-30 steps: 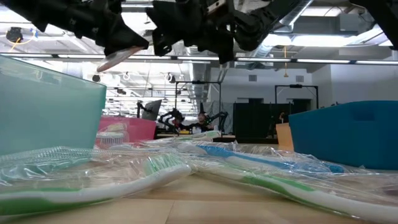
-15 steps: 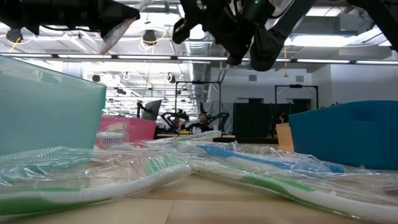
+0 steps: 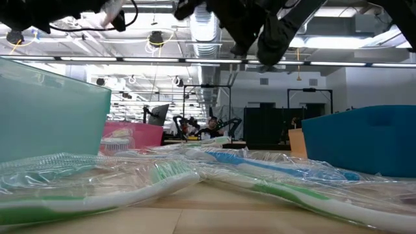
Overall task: Pick & Place Toothbrushes
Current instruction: Put the orange toothbrush into the orange bin
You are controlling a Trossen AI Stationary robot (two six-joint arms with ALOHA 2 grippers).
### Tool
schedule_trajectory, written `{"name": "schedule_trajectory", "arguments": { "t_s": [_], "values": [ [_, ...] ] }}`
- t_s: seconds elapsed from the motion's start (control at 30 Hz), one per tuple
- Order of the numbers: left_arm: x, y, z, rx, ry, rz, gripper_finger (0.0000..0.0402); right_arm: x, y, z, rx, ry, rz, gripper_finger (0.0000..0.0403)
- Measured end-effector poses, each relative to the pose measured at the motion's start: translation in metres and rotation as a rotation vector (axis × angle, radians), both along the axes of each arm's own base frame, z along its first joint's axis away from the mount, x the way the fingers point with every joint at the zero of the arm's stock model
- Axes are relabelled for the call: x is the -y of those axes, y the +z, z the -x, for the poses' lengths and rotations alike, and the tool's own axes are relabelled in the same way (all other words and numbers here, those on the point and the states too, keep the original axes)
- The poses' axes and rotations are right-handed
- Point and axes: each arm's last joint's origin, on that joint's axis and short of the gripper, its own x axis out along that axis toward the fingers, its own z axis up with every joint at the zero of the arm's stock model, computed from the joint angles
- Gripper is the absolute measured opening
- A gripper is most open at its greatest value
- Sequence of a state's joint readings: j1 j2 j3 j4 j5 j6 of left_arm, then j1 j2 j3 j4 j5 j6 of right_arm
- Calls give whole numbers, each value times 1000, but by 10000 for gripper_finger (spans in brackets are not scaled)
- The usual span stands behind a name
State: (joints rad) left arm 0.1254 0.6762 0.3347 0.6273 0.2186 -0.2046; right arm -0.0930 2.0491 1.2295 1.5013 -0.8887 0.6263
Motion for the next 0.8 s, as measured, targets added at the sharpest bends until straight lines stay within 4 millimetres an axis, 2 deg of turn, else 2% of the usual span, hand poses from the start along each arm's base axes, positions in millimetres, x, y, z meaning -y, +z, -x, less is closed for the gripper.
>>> {"name": "schedule_trajectory", "arguments": {
  "t_s": [0.13,0.3,0.4,0.5,0.67,0.73,0.8],
  "values": [
    [4,2,1,13,-75,71,16,-24,9,-3,57,43,22,71],
    [7,3,1,13,-122,134,16,-56,17,0,346,29,251,71],
    [9,4,1,9,-145,170,16,-66,21,-2,354,-40,339,71],
    [12,4,1,8,-177,197,16,-64,22,-7,266,-259,498,71],
    [19,3,2,1,-226,222,16,-75,14,-4,201,-813,1167,71],
    [20,0,1,-13,-228,257,16,-84,11,-3,186,-962,1364,71],
    [20,-1,1,-21,-230,296,16,-96,12,0,225,-1037,1525,71]
  ]
}}
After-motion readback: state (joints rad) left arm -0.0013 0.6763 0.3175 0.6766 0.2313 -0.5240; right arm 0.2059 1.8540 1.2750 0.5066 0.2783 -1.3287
